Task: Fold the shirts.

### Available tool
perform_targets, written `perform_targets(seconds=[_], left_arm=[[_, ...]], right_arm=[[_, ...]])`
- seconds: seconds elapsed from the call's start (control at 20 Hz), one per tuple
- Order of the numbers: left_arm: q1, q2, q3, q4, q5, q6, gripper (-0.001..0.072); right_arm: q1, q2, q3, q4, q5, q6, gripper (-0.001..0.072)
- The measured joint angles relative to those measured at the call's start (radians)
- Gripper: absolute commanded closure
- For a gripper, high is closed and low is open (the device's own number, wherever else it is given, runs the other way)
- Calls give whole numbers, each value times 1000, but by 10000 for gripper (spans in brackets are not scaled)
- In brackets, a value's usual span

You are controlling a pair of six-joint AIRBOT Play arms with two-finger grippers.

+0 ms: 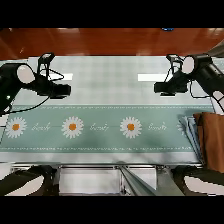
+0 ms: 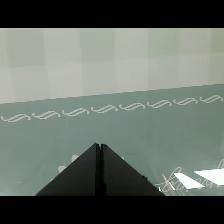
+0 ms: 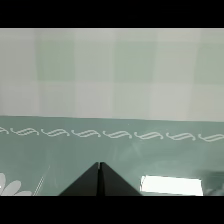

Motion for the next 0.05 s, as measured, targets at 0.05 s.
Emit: perform_targets(seconds=[0.05], left_arm=[[0, 0, 0, 0, 0, 0, 690]], right_arm=[[0, 0, 0, 0, 0, 0, 683]])
